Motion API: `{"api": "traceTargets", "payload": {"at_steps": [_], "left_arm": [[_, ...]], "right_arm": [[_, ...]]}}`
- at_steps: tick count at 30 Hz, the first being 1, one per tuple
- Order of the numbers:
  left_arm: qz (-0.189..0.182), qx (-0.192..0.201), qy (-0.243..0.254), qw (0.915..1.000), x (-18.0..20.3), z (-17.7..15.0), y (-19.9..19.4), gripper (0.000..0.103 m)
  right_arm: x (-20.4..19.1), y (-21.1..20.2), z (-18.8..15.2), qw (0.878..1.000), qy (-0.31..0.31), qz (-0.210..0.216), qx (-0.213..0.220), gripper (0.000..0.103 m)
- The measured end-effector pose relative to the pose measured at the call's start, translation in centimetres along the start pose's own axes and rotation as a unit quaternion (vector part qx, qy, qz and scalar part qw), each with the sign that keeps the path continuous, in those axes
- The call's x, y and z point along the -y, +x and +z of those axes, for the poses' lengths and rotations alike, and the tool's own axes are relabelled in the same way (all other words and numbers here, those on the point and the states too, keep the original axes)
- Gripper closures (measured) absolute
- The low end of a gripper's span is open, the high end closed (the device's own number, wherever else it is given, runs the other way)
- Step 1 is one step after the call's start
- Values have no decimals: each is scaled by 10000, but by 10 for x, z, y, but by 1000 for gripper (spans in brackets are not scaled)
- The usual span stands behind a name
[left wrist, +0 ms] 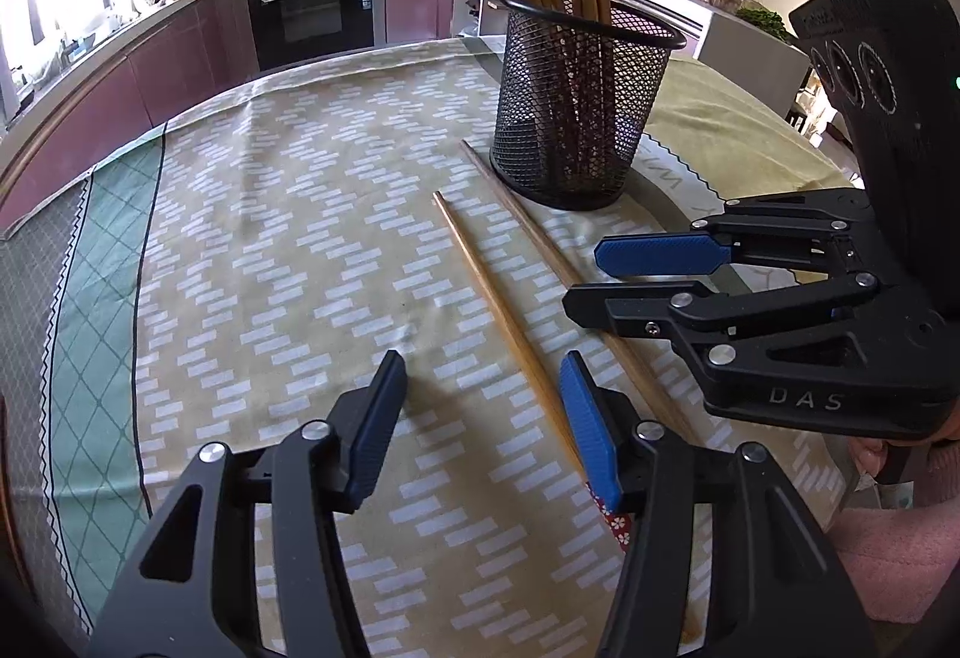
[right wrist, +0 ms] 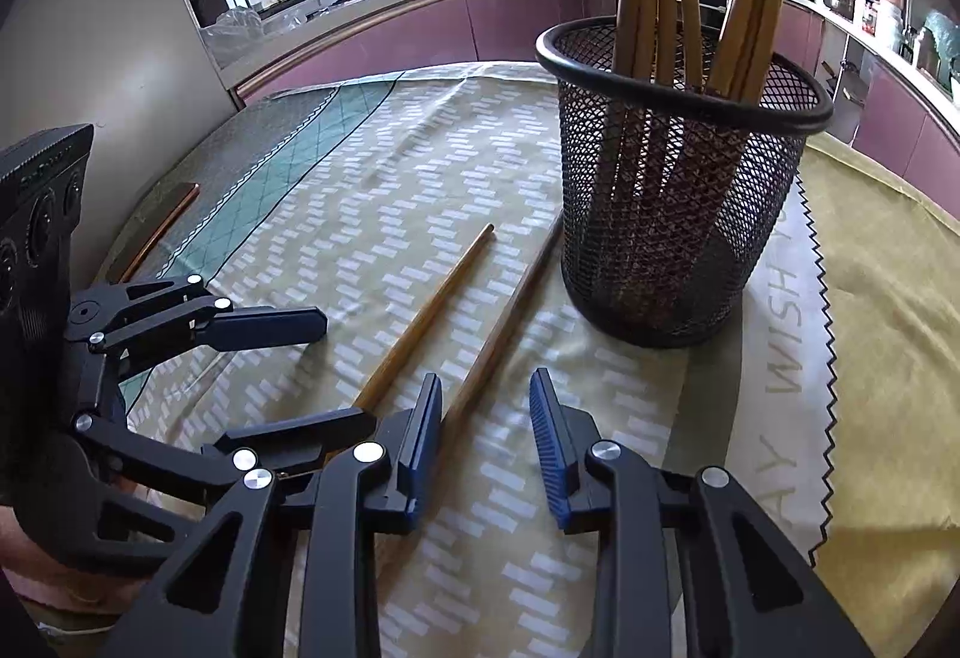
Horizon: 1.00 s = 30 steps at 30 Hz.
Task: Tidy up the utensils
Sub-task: 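Close the left tool on a chopstick while the right tool grasps the other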
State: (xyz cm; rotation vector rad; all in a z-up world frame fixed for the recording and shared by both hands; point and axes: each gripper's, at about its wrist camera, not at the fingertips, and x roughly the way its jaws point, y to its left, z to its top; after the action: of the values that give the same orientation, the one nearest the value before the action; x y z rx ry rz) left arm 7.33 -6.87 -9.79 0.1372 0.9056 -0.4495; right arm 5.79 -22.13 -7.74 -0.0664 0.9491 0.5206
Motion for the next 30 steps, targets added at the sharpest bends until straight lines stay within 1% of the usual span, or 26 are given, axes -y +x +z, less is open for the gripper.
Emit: {"api": "traceTargets", "payload": {"at_steps": [3,8,9,10,13,19,22,25,26,28,30], "left_arm": [[82,7,-24,10000,-2,0,0,61],[123,20,-97,9999,-8,2,-1,70],[133,20,-105,9999,-10,2,0,72],[148,22,-110,9998,-11,2,0,75],[170,21,-131,9998,-15,2,-1,81],[175,3,-126,9998,-16,5,1,80],[186,-13,-133,9997,-16,8,3,79],[228,-19,-129,9997,-17,12,7,79],[239,-17,-132,9996,-17,14,8,79],[286,-6,-158,9995,-17,16,10,85],[285,4,-217,9994,-18,16,10,89]], "right_arm": [[0,-1,-1,10000,-1,20,-6,80],[0,-3,-4,9999,35,112,-51,88],[0,-4,-6,9999,34,142,-70,91],[-1,-4,-7,9999,10,128,-79,92],[-2,-7,-10,9998,-8,142,-119,92],[3,-4,-7,9999,82,96,-96,91],[0,2,2,9999,89,47,-67,87],[-3,7,6,10000,23,-26,-19,86],[-3,8,8,10000,17,-32,-2,86],[-4,11,10,10000,12,-74,23,90],[-3,10,9,10000,66,-40,37,91]]}}
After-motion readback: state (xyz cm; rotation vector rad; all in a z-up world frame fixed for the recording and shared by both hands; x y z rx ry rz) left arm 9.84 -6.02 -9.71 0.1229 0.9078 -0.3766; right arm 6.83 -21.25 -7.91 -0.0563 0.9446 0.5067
